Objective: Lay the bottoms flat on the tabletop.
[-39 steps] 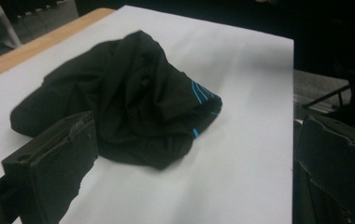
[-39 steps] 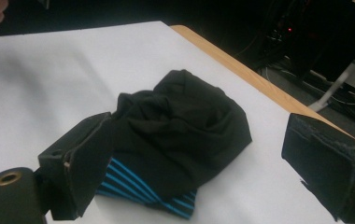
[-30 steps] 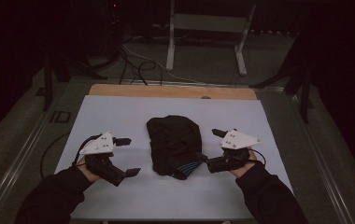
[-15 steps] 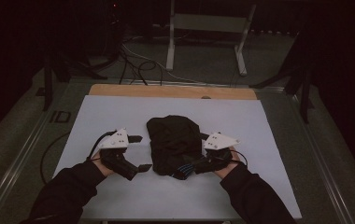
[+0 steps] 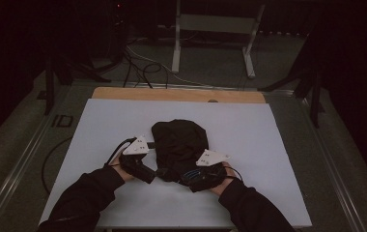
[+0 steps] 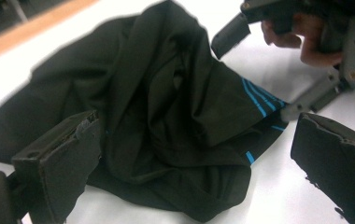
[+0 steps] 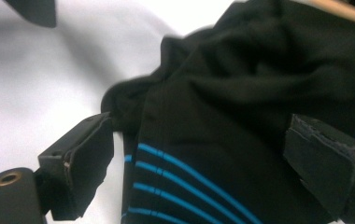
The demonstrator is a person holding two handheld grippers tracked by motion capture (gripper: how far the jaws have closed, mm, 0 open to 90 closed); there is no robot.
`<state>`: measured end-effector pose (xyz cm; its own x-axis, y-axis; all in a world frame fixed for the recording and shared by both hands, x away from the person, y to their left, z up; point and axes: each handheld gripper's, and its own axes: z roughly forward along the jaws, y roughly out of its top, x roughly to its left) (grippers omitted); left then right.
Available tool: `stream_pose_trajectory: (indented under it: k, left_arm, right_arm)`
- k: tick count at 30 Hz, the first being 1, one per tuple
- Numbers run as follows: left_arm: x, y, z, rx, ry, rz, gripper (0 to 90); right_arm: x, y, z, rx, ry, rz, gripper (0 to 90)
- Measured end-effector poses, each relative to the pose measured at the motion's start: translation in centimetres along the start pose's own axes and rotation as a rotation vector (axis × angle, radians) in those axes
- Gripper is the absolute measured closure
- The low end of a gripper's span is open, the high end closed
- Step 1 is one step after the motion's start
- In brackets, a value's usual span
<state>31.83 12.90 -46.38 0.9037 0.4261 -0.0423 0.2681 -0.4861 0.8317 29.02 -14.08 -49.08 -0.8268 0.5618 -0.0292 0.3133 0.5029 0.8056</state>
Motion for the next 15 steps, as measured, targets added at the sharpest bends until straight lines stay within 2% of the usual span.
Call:
stream_pose_trajectory:
  k: [1, 2, 4, 5, 7, 8, 9, 11, 13, 15]
  left_arm:
    - [0.4, -0.2, 0.9, 0.031, 0.002, -0.028, 2.9]
    - [0.5, -0.3, 1.3, 0.043, 0.007, -0.035, 3.2]
    - [0.8, -0.6, 2.0, 0.057, 0.027, -0.037, 6.1]
    - [1.0, -0.7, 2.4, 0.060, 0.027, -0.036, 6.2]
    - [1.2, -0.8, 3.0, 0.070, 0.044, -0.034, 10.0]
    - [1.4, -0.9, 3.3, 0.070, 0.048, -0.038, 11.7]
    - [1.5, -0.9, 3.5, 0.076, 0.051, -0.041, 14.5]
    - [1.8, -1.0, 3.9, 0.079, 0.061, -0.040, 18.2]
    - [2.0, -1.1, 4.3, 0.080, 0.071, -0.040, 25.5]
    - [2.3, -1.2, 4.4, 0.082, 0.080, -0.040, 31.8]
  right_arm:
    - [0.0, 0.0, 0.0, 0.000, 0.000, 0.000, 11.3]
    - [0.2, -0.4, 0.5, 0.031, -0.011, -0.011, 15.9]
    - [0.3, -0.8, 0.9, 0.050, -0.057, -0.025, 25.6]
    - [0.3, -0.9, 1.0, 0.066, -0.063, -0.019, 28.3]
    - [0.2, -1.2, 1.2, 0.096, -0.077, -0.026, 50.2]
    - [0.1, -1.3, 1.3, 0.106, -0.076, -0.031, 53.5]
    - [0.0, -1.4, 1.3, 0.116, -0.081, -0.029, 64.0]
    - [-0.2, -1.5, 1.1, 0.131, -0.074, -0.019, 77.1]
    - [-0.3, -1.5, 0.9, 0.143, -0.070, -0.022, 84.4]
    - [-0.3, -1.6, 0.6, 0.161, -0.065, -0.038, 86.2]
